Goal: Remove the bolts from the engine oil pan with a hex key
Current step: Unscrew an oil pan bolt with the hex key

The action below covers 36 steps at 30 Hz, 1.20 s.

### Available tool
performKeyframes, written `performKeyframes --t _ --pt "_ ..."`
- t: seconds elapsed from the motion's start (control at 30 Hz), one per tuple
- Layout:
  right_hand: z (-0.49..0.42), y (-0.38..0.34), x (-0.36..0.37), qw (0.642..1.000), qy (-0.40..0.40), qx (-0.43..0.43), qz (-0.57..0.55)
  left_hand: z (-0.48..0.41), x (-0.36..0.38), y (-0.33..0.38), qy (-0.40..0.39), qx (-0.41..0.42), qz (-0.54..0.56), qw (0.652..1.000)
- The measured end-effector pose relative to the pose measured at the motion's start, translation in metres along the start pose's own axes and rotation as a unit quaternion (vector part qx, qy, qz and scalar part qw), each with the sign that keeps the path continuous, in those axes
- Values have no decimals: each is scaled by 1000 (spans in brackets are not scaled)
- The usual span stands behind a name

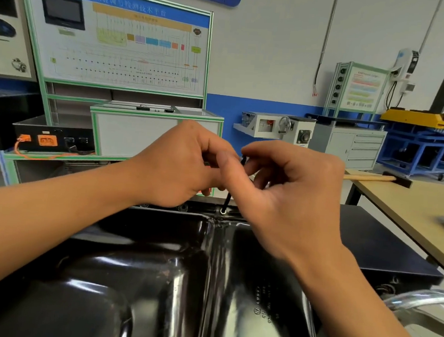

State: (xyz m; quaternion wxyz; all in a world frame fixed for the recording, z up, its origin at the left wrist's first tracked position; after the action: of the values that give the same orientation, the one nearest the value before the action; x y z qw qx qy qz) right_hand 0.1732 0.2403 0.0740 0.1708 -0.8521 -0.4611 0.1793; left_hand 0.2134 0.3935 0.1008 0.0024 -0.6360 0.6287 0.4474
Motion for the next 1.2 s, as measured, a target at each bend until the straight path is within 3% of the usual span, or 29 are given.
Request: performKeyframes --t 0.13,0.27,0.33,0.43,0.53,0.63,0.87,1.03,1.13,1.2 --pt "-3 -8 -7 995 -46 40 81 0 0 -2 5 4 -11 1000" --pt "-17 -10 -25 973 -179 10 148 2 3 0 18 15 -12 1000" --pt "-22 -1 -28 967 -239 23 87 1 2 0 11 8 -3 1000" --pt "-22 21 -18 943 -289 113 -122 1 -2 1 -27 3 -9 1000" --pt "-16 35 -2 885 -289 232 -282 2 -2 2 -81 -11 10 997" --pt "-10 40 9 855 -292 285 -319 4 0 -4 -110 -23 -19 993" --pt "-18 45 7 890 -206 270 -304 -3 1 -13 -26 -23 -42 999" --pt "-17 51 3 879 -228 163 -386 -3 6 -17 9 -33 -16 999" --pt "-16 56 1 867 -243 174 -398 -4 4 -22 24 -32 -3 999" --pt "-13 59 2 888 -242 177 -350 -5 3 -25 29 -32 0 999"
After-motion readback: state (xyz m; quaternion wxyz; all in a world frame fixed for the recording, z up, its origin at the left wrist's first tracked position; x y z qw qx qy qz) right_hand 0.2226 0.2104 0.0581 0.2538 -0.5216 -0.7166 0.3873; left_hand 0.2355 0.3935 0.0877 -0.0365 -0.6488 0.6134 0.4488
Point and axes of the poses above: each hand's wrist, its own z-axis away from the middle knuckle, its own x-axis out of the palm, y = z × x, the point moved 1 cm from there along -z, towards the middle knuckle, and after that the axes turned 9 degrees about x, right-handed, at the moved point
